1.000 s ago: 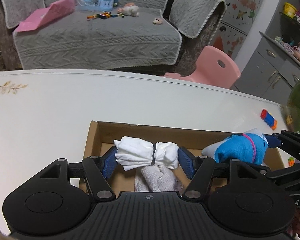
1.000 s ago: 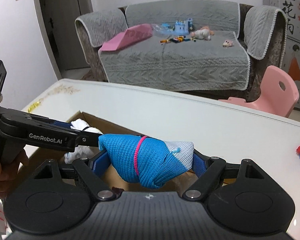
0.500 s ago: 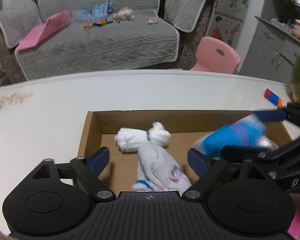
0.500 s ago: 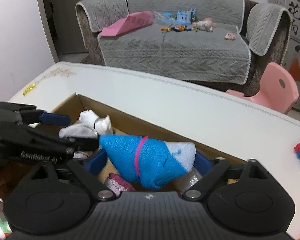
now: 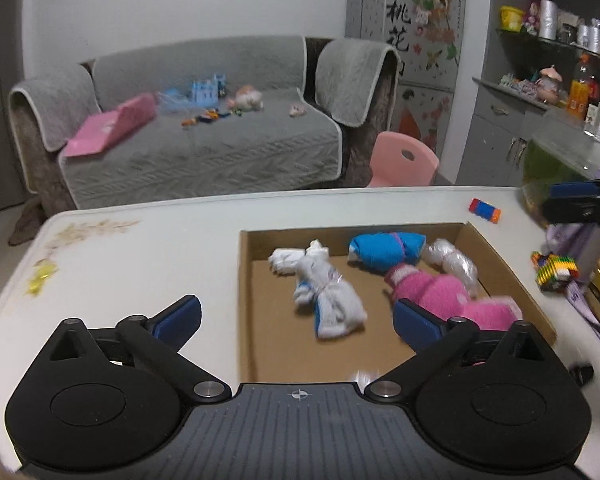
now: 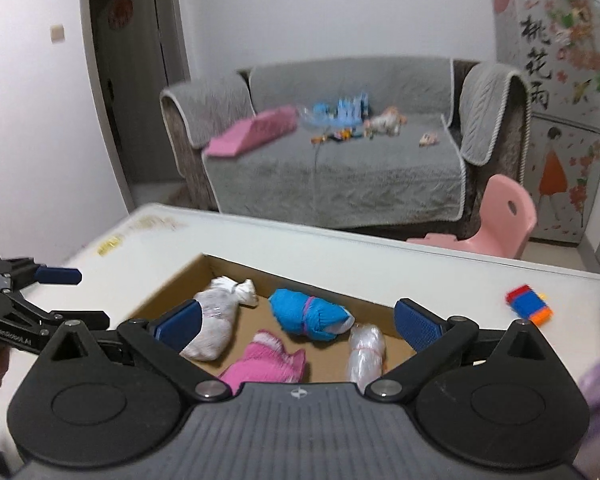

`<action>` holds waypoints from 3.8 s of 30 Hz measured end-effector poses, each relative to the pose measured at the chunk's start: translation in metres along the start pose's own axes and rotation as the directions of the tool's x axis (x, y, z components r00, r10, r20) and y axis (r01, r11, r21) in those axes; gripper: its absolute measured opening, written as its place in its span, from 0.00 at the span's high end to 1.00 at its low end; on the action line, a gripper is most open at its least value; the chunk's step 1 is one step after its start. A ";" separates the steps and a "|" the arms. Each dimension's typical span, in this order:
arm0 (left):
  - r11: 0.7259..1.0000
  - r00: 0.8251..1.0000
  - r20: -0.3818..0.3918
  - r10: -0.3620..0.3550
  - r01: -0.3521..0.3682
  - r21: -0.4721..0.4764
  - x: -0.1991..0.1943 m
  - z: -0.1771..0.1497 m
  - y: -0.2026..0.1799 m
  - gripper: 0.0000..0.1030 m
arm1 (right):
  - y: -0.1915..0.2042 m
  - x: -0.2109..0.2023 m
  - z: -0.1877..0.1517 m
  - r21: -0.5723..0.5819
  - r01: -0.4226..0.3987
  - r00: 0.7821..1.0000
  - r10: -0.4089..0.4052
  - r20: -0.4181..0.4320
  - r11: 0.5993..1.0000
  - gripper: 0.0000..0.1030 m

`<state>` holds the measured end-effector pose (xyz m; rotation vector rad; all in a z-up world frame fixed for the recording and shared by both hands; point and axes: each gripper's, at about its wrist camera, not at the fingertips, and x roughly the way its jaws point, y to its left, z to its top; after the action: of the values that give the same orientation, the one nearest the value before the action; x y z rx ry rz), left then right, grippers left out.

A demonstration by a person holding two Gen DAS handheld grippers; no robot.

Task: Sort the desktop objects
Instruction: 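Move both tools back over the remaining pile of bundles, then grasp white towel roll with pink band with left tool while right tool grasps black knit hat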

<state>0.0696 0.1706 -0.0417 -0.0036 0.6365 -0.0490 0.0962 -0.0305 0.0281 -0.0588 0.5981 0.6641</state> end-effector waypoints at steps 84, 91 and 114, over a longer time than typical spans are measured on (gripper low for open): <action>0.996 0.990 -0.103 0.091 -0.093 -0.016 -0.005 -0.144 0.027 0.18 | 0.004 -0.004 -0.164 -0.029 0.155 0.985 -0.157 -0.072 0.987 0.52; 0.996 0.992 -0.097 0.086 -0.087 -0.003 -0.008 -0.145 0.025 0.22 | 0.004 -0.007 -0.166 -0.043 0.154 0.985 -0.157 -0.074 0.987 0.49; 0.998 0.994 -0.093 0.064 -0.066 -0.020 -0.007 -0.143 0.028 0.32 | 0.002 -0.019 -0.172 -0.045 0.112 0.990 -0.116 -0.079 0.993 0.59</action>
<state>-0.0200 0.2010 -0.1530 -0.0030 0.7292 0.0213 -0.0031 -0.0798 -0.1043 -0.1574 0.6545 0.5647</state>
